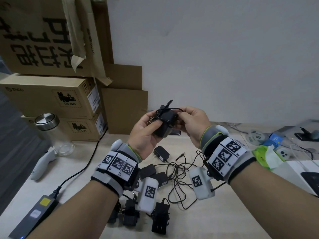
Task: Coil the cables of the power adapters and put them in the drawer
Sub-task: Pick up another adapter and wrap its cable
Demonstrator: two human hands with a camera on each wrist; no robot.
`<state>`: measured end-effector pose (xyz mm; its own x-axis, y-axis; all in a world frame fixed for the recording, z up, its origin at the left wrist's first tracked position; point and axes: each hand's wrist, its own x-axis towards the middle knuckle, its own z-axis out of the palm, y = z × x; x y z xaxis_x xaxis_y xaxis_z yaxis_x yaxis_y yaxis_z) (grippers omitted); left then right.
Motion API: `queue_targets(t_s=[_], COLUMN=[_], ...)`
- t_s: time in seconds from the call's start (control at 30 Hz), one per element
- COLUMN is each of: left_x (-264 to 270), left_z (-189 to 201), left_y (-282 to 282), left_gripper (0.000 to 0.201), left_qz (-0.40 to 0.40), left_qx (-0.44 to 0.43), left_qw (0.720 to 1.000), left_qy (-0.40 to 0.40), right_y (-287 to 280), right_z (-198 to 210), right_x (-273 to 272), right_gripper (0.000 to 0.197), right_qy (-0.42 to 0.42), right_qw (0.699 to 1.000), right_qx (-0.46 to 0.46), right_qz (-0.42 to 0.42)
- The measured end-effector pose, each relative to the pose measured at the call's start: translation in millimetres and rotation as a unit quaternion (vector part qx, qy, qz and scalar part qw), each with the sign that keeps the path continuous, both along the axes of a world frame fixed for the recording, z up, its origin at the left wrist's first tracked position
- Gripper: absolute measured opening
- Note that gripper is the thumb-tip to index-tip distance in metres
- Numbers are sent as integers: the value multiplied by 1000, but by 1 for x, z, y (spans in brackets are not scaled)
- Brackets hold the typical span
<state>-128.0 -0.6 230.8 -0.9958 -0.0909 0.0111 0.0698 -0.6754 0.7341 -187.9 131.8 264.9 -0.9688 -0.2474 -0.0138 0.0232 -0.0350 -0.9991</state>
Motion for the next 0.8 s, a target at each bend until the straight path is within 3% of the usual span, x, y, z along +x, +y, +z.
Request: queue_targets(t_s=[0.33,0.67,0.73,0.8], left_x=[-4,0,0,-2], left_z=[10,19,22,24], left_y=[9,1,3,6], left_gripper=[32,22,19,19], left_qz=[20,-31,-11,22], left_qx=[19,-38,-51,-40], left_qw=[1000,998,998,997], left_qy=[-6,-28,-45,-60], right_y=[-2,13,12,9], right_z=[-19,-10,-12,-16], right_x=[2,2,2,0], right_gripper=[22,17,19,25], right_qy=[109,13,38,113], right_qw=[992,993,994,993], right_qx=[32,-109,-93,-21], right_qz=[-46,47,38,16])
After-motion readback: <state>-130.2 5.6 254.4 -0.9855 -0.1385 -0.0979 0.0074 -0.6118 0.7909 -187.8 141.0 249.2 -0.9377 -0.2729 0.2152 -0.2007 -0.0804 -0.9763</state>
